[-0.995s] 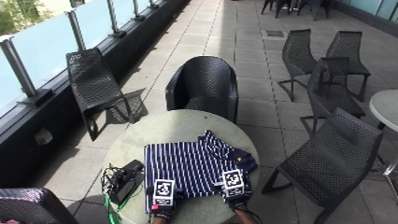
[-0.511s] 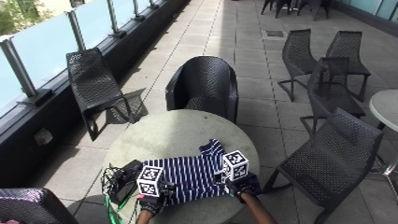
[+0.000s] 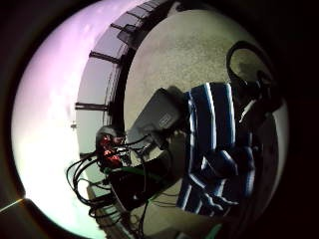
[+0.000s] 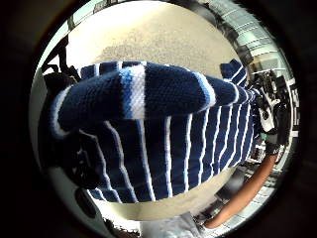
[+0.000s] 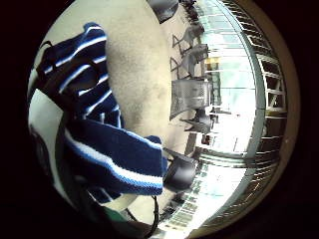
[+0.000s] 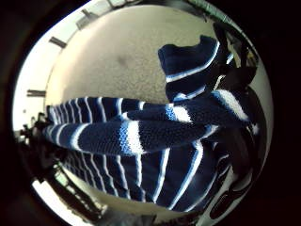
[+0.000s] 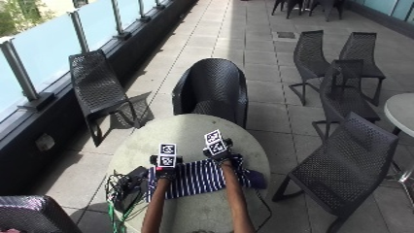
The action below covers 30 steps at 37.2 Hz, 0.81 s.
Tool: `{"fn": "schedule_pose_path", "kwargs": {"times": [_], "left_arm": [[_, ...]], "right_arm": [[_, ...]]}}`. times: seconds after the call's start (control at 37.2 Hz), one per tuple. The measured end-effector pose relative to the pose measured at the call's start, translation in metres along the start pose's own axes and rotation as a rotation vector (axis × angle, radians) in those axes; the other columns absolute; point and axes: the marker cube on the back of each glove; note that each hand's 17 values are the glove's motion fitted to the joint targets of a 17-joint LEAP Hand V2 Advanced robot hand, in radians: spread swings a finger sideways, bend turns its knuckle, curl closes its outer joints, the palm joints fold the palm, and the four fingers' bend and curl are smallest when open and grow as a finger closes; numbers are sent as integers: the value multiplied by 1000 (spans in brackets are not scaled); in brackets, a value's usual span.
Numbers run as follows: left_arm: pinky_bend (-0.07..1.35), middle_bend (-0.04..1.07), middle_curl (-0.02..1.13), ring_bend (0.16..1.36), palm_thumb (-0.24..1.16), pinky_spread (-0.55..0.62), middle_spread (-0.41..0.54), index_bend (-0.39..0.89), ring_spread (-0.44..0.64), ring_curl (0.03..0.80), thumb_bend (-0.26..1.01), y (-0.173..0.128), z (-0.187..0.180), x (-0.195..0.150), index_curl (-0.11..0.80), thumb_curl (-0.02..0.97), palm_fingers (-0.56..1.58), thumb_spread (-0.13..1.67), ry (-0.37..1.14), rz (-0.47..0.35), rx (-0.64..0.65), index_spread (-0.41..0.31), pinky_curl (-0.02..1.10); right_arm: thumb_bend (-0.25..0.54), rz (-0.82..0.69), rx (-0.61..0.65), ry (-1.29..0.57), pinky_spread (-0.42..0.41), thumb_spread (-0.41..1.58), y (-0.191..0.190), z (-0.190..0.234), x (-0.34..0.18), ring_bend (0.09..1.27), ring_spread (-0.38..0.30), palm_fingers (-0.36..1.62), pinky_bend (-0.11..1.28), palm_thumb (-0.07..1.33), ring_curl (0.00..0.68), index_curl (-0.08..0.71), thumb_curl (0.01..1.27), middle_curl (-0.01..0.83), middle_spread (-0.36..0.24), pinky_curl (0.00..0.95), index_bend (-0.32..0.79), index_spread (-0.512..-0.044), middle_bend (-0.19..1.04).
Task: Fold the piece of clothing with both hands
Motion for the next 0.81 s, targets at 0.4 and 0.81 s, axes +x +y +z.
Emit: {"fn": "schedule_pose_path", "kwargs": {"times": [0.4,0.81], "left_arm": [[445,348,513,748,747,-86,-238,56,-269,470,72,8,-10,11,362,307,569,1352,63,6,181,-156,454],[446,142,403,572,734,110,-131,168,-79,366,59,40,58,33,347,298,540,1476,-44,135,-14,-145,421]], "right_arm": [[71,119,26,-591,-88,1325,88,-1,68,638,-203,659,562,687,459,353,212,466,-214,431,96,-335,379],[33,25,-329,-560,172,1118,170,118,130,334,75,184,645,678,342,337,267,359,-64,416,167,-359,116]]}}
